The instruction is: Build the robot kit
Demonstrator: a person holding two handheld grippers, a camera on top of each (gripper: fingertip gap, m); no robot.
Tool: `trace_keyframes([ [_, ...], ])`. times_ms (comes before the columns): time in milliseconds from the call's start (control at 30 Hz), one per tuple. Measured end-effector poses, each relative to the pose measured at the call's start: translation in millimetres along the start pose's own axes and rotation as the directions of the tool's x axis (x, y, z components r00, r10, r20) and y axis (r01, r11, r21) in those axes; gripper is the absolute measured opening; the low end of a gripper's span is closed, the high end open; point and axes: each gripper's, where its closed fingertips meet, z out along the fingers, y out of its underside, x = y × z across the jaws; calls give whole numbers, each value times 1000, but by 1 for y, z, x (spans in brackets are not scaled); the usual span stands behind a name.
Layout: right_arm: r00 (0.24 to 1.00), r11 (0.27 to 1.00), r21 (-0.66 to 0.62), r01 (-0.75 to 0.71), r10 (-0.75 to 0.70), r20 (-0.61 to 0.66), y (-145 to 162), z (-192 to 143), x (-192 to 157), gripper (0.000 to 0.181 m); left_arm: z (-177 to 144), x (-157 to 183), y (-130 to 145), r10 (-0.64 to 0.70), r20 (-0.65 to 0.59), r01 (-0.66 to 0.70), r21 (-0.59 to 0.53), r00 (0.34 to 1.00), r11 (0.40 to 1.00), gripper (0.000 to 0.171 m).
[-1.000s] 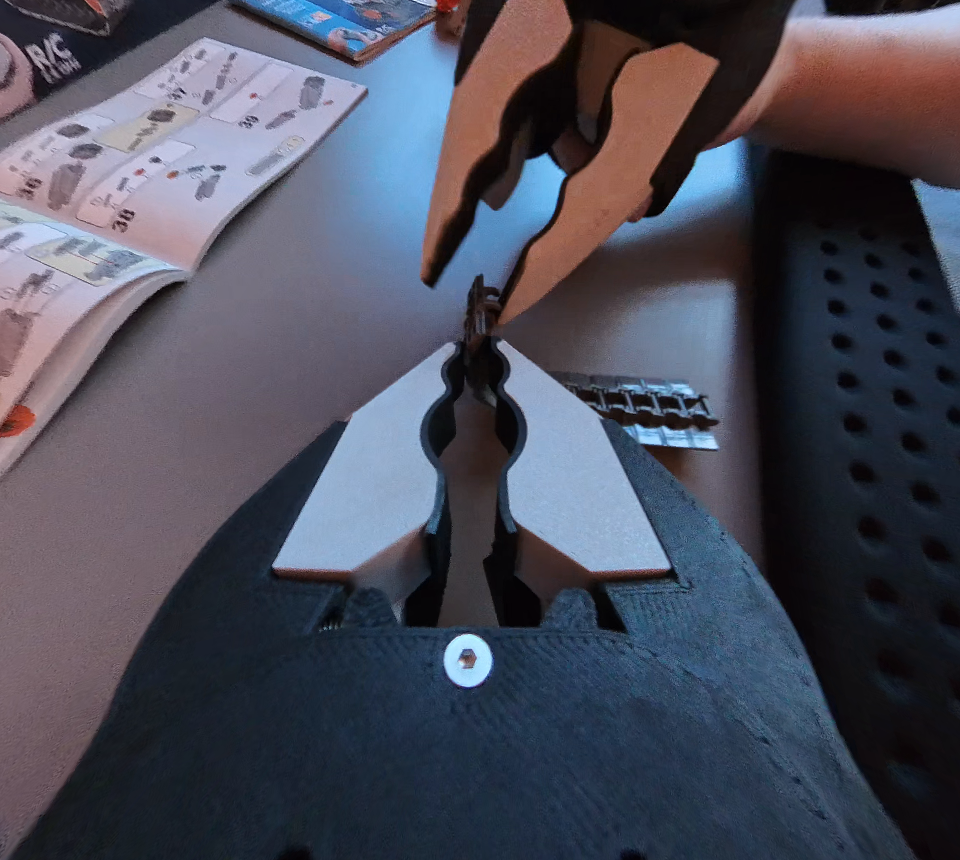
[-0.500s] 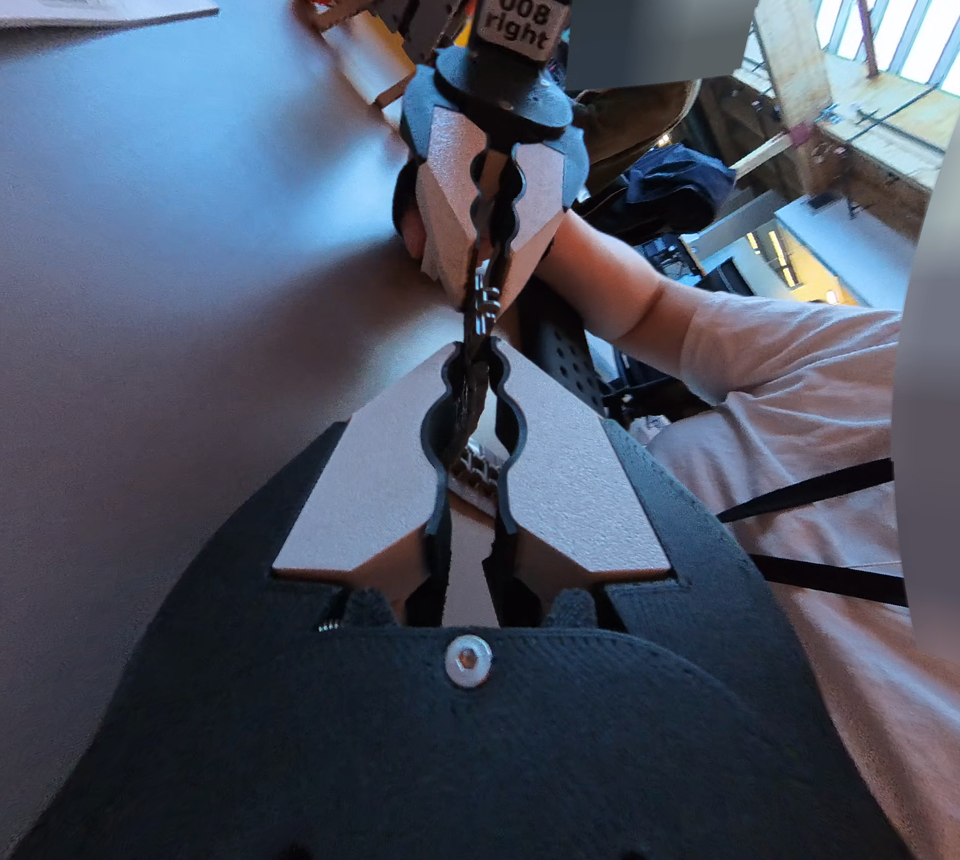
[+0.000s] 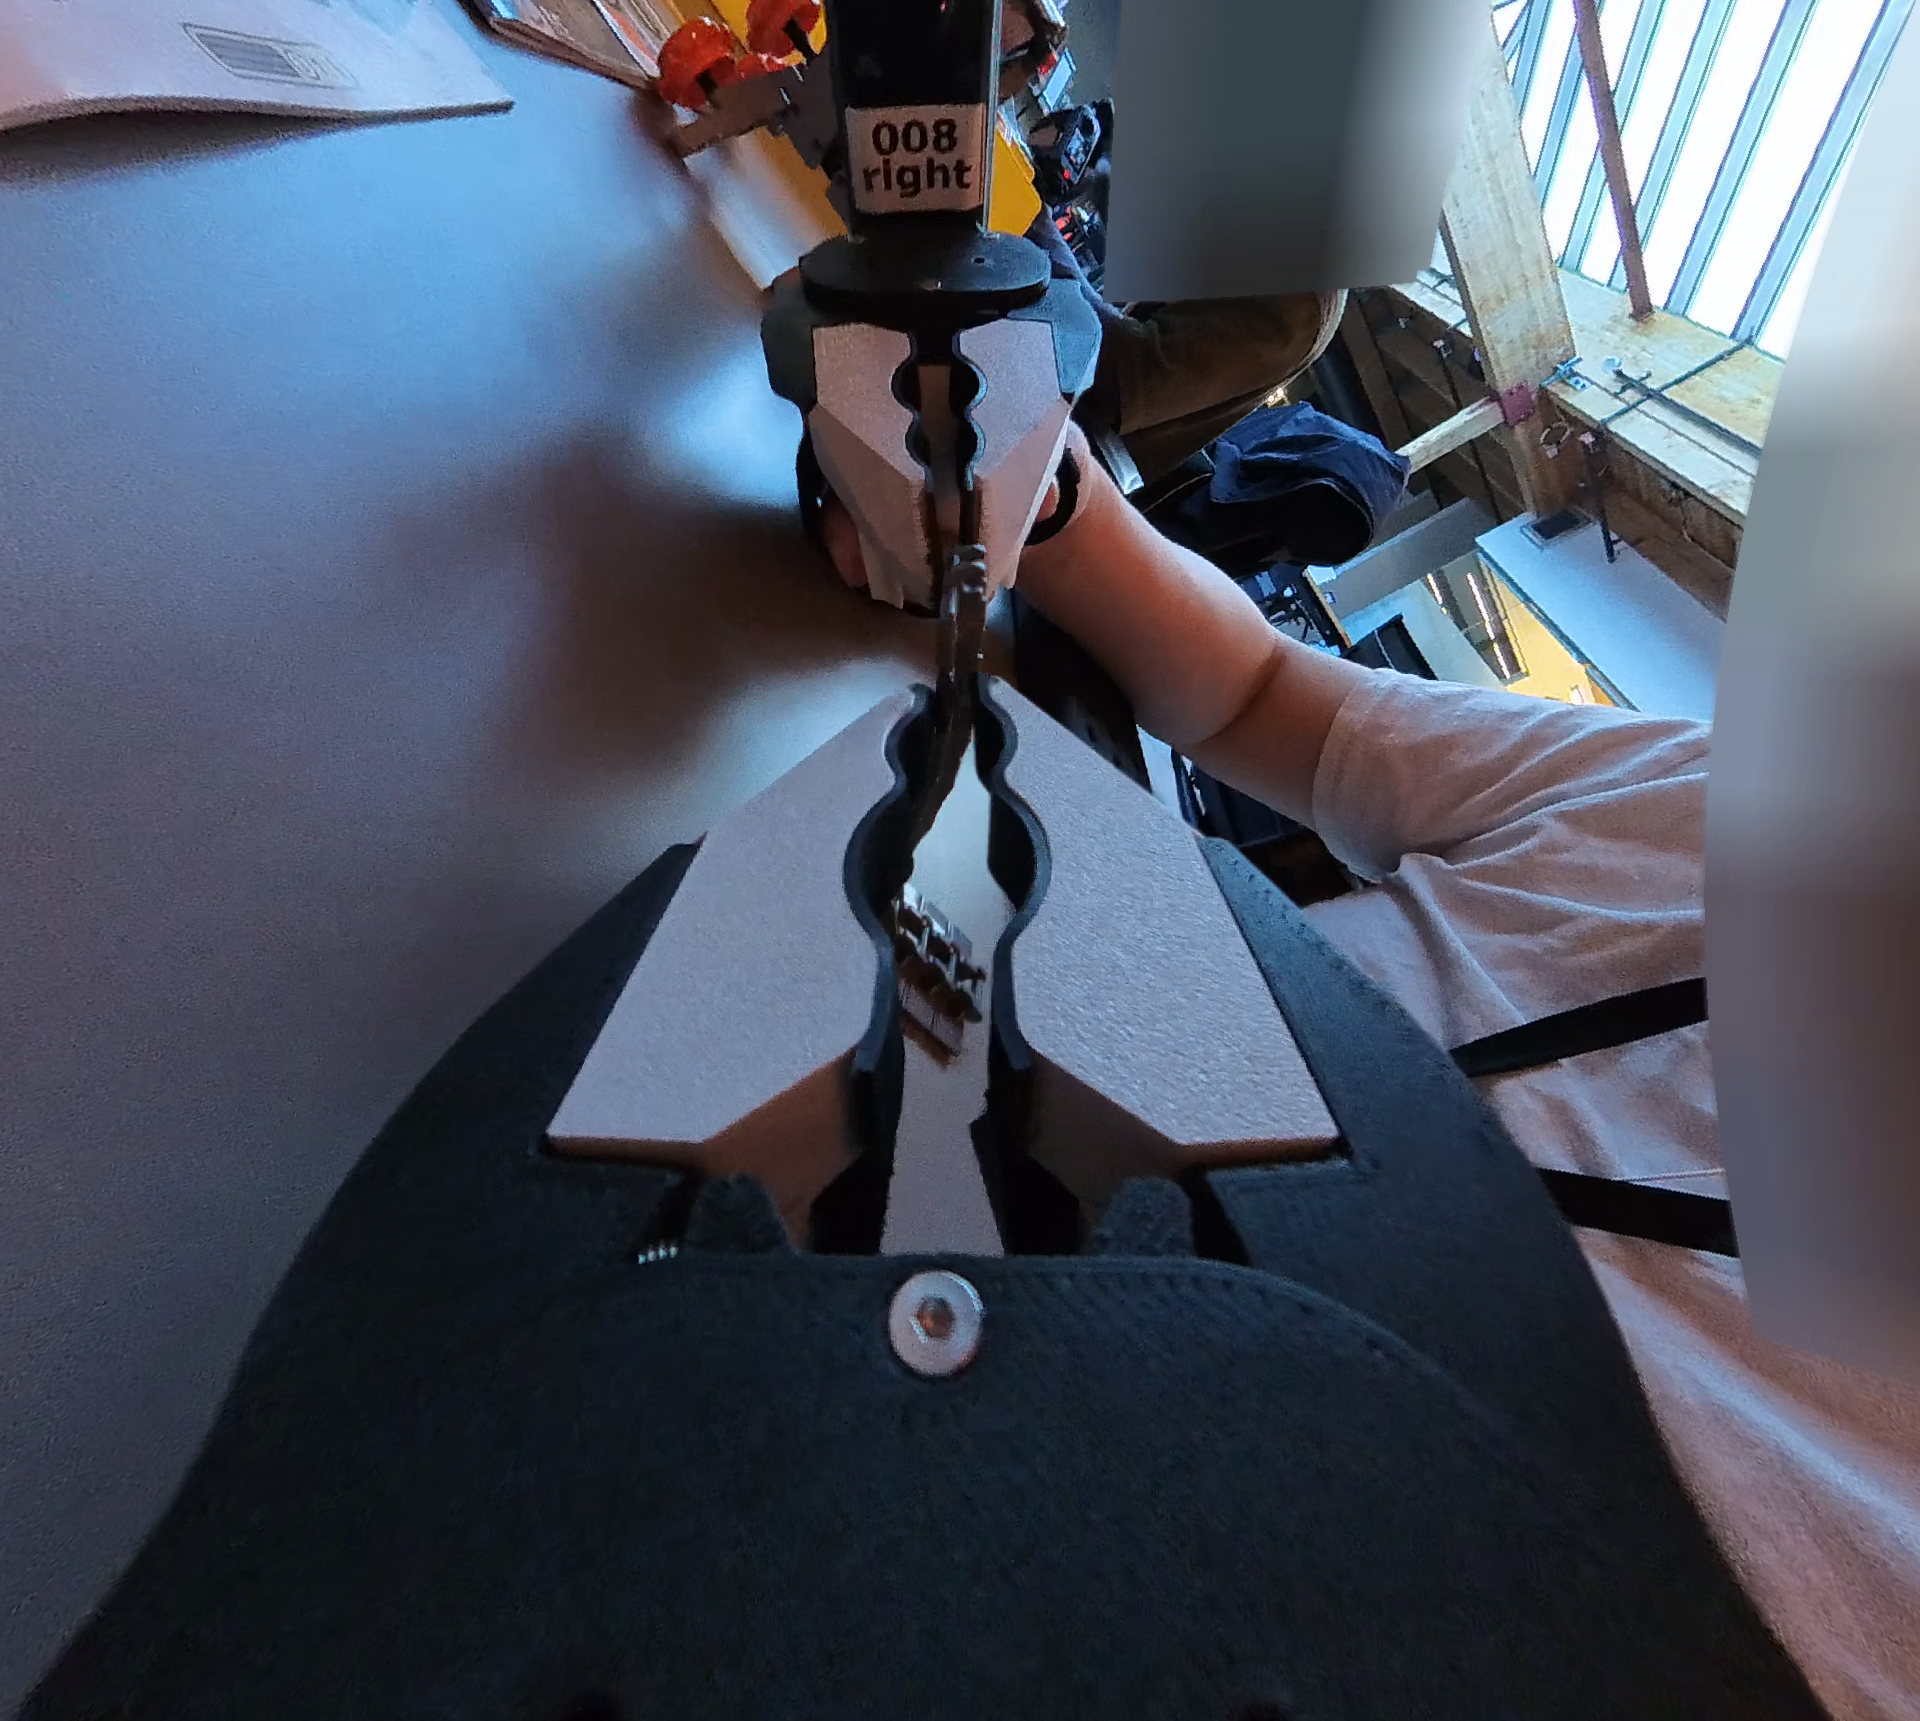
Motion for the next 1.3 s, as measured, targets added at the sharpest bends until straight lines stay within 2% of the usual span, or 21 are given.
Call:
trace_keyframes([
  [233,999,999,-5,-44,44,25,2,1,-1,1,-2,-1,-4,-10,9,10,22,1000,1000,0],
  [400,999,999,6,-44,44,6,0,3,1,21,-2,-6,-3,2,48,-3,19,999,1000,0],
  [433,999,999,1,-37,37,-2,1,4,2,21,-2,-6,-3,3,48,-4,17,999,1000,0],
  [467,999,999,-14,-30,29,-16,2,5,3,6,-2,-5,-3,7,46,-7,18,999,1000,0],
  [667,993,997,-43,60,-64,-103,5,7,8,10,-2,-9,0,67,101,-66,-14,993,998,1],
  [833,955,972,-159,171,-203,-215,13,11,19,6,-6,-22,3,172,209,-161,-71,963,984,2],
  [900,964,978,-172,117,-153,-217,17,13,24,8,-7,-25,6,192,217,-172,-105,957,979,1],
  [933,971,977,-193,93,-132,-200,21,14,24,15,-8,-26,8,200,218,-175,-129,955,976,0],
  [1000,966,973,-208,100,-145,-213,22,14,26,20,-10,-31,16,245,231,-200,-201,942,959,1],
  [1067,955,964,-228,137,-189,-228,23,12,27,7,-10,-30,18,301,226,-250,-226,927,941,1],
  [1167,936,949,-286,132,-214,-280,30,12,34,5,-10,-42,22,325,292,-249,-269,899,930,1],
  [1200,918,947,-300,118,-219,-332,32,10,42,5,-12,-48,22,325,321,-238,-283,889,929,8],
  [1300,879,958,-273,89,-204,-430,29,8,53,1,-14,-44,19,313,306,-238,-259,899,936,32],
])
